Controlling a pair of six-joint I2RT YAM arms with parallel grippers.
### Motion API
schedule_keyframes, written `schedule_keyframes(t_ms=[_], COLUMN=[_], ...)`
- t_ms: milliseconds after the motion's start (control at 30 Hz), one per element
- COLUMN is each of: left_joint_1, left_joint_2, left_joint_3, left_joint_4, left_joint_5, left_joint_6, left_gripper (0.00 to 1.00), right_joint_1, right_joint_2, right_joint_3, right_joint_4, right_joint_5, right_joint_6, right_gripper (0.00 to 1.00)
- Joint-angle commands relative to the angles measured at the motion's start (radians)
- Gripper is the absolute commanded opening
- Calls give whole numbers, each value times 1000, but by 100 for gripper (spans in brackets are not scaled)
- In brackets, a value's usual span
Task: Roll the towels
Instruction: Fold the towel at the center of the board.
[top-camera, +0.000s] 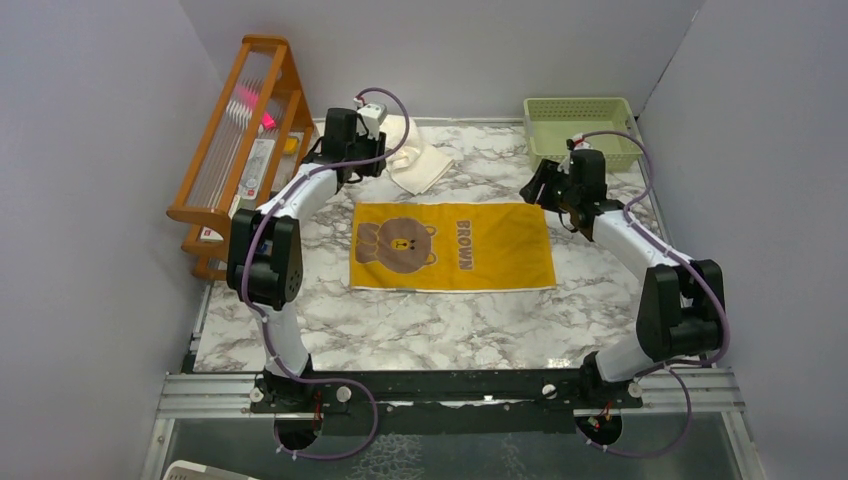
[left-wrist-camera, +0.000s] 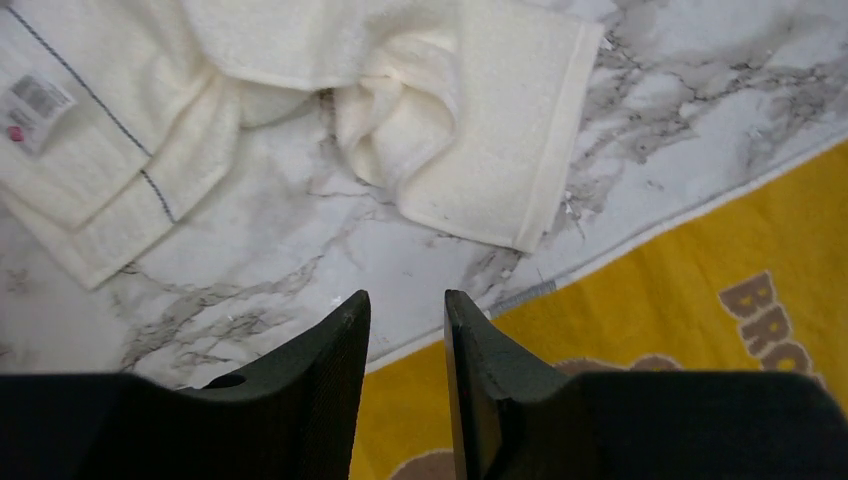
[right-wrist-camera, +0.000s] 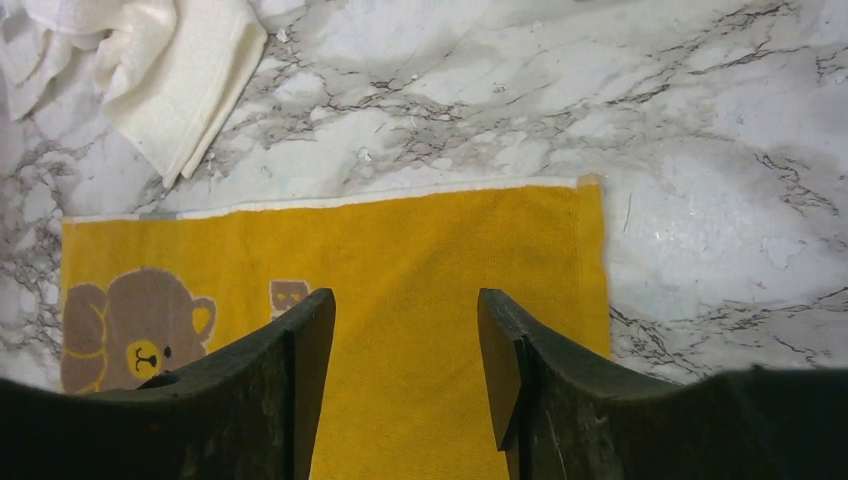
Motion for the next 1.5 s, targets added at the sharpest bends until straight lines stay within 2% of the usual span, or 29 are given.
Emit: schedule_keyframes(t_ms=[0, 67, 133, 167, 267, 300, 500, 733, 833, 1000, 1267, 1467], left_joint_1=[-2, 16, 47, 66, 119, 123, 144, 173, 175, 180, 179, 181], left_joint_2=[-60, -91, -115, -115, -75, -64, -28, 76, 86, 113, 136, 141], left_joint_3=[14, -59, -146, -170, -161, -158, -173, -150, -162, -175, -184, -187], left_joint_4=[108, 148, 209, 218, 203, 197, 221, 110, 117, 107, 75, 45], left_joint_5=[-152, -134, -96, -59, 93, 112, 13, 50, 66, 111, 179, 170], left_joint_6=[-10, -16, -26, -38, -70, -69, -13, 114, 105, 102, 109, 124], left_gripper=[37, 41, 53, 55, 58, 66, 73, 66, 65, 56, 49, 42], right_joint_1=[0, 1, 1, 1, 1, 0, -2, -3, -2, -3, -3, -2], right_joint_2=[-45, -54, -61, -67, -63, -54, -12, 34, 28, 12, 15, 8], right_joint_3=[-12, -22, -31, -39, -45, -37, -8, -19, -28, -44, -43, -54], right_joint_4=[41, 42, 29, 31, 49, 45, 51, 69, 69, 71, 68, 77], right_joint_5=[16, 51, 112, 132, 150, 152, 207, 228, 216, 206, 186, 178], right_joint_6=[-10, -26, -38, -39, -41, -40, -52, -48, -52, -55, -52, -48], right_gripper=[59, 64, 66, 68, 72, 72, 72, 72, 72, 72, 71, 71])
